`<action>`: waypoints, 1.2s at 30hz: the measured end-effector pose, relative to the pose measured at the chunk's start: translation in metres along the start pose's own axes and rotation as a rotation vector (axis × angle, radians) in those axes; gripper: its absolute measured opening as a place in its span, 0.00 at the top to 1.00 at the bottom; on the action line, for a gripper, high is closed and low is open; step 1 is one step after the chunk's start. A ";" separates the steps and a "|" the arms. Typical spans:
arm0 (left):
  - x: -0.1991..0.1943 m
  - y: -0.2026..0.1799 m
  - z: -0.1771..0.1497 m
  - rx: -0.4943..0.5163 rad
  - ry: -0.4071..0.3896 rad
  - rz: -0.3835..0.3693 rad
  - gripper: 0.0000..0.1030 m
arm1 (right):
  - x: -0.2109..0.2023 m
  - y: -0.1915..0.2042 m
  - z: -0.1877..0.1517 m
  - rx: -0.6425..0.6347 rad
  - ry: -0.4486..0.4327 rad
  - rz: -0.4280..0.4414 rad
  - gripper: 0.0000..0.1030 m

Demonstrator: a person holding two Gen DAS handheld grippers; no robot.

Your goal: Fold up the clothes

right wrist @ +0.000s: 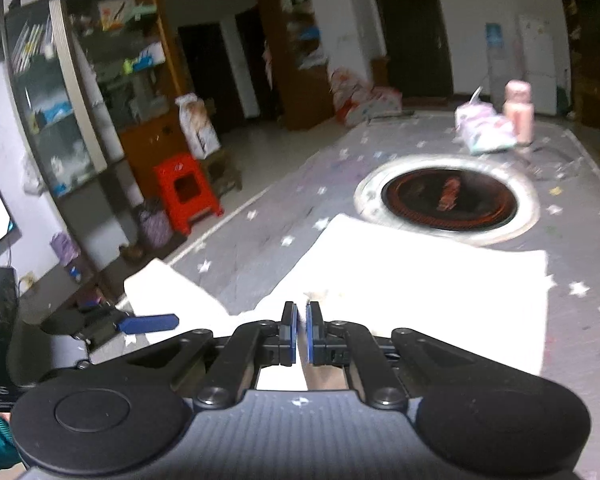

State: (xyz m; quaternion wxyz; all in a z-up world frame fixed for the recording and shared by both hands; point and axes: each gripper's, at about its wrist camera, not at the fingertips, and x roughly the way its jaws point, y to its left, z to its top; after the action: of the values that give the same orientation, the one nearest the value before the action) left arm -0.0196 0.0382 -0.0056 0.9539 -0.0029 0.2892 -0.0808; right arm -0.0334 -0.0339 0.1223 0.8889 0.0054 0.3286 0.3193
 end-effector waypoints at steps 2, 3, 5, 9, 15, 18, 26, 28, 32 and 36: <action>-0.001 0.000 0.000 -0.001 -0.005 -0.001 0.05 | 0.010 0.005 -0.006 -0.011 0.028 0.016 0.91; -0.001 0.000 0.000 -0.001 -0.007 -0.002 0.03 | 0.013 0.007 -0.008 -0.015 0.037 0.020 0.90; -0.002 0.000 0.000 -0.001 -0.013 -0.004 0.00 | 0.018 0.010 -0.012 -0.024 0.055 0.028 0.84; -0.003 -0.003 0.002 0.011 -0.021 -0.023 0.00 | 0.010 0.008 -0.014 -0.036 0.051 0.021 0.66; -0.002 -0.013 0.003 0.039 -0.027 -0.062 0.00 | -0.025 -0.019 -0.029 -0.041 0.060 -0.061 0.55; 0.000 -0.022 0.004 0.065 -0.031 -0.073 0.00 | -0.045 -0.040 -0.046 -0.015 0.078 -0.127 0.51; 0.011 -0.038 0.012 0.083 -0.012 -0.091 0.00 | -0.069 -0.077 -0.079 0.102 0.089 -0.187 0.50; 0.014 -0.041 0.014 0.087 -0.004 -0.085 0.00 | -0.071 -0.080 -0.077 0.108 0.065 -0.186 0.50; 0.021 -0.046 0.016 0.082 0.011 -0.084 0.00 | -0.068 -0.084 -0.070 0.110 0.021 -0.186 0.53; 0.028 -0.050 0.015 0.092 0.032 -0.076 0.01 | -0.060 -0.088 -0.068 0.118 0.023 -0.169 0.53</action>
State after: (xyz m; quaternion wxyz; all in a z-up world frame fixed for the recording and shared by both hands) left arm 0.0043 -0.0163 -0.0062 0.9445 0.0312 0.3000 -0.1304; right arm -0.0586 -0.1515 0.0848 0.9070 0.0266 0.3562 0.2231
